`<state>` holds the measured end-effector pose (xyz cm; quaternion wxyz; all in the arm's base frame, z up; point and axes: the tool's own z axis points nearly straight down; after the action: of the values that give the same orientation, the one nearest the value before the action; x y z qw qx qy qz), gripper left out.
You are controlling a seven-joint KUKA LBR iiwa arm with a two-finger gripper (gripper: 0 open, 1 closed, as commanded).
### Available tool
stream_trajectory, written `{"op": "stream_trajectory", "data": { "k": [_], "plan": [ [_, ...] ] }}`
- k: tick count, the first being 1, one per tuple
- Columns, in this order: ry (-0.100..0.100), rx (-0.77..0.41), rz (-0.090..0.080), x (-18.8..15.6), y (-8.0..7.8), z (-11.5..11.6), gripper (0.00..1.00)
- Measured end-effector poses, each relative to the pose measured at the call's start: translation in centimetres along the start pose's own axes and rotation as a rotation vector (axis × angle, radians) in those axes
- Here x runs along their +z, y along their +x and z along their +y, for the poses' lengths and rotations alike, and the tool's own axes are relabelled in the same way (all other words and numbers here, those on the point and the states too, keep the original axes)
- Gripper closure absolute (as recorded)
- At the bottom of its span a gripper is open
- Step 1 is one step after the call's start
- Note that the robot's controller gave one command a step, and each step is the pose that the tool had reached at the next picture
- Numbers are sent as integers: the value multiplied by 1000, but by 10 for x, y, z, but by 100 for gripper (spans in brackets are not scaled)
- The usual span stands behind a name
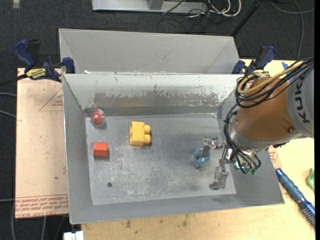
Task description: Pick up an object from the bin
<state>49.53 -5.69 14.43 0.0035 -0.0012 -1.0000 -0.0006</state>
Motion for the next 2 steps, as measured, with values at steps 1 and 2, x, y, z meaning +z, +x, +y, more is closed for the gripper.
{"op": "stream_trajectory", "data": {
  "k": [1, 2],
  "plan": [
    [1, -77, -9, 68, -68, 0, 0],
    [1, -78, -9, 65, -67, 0, 100]
  ]
}}
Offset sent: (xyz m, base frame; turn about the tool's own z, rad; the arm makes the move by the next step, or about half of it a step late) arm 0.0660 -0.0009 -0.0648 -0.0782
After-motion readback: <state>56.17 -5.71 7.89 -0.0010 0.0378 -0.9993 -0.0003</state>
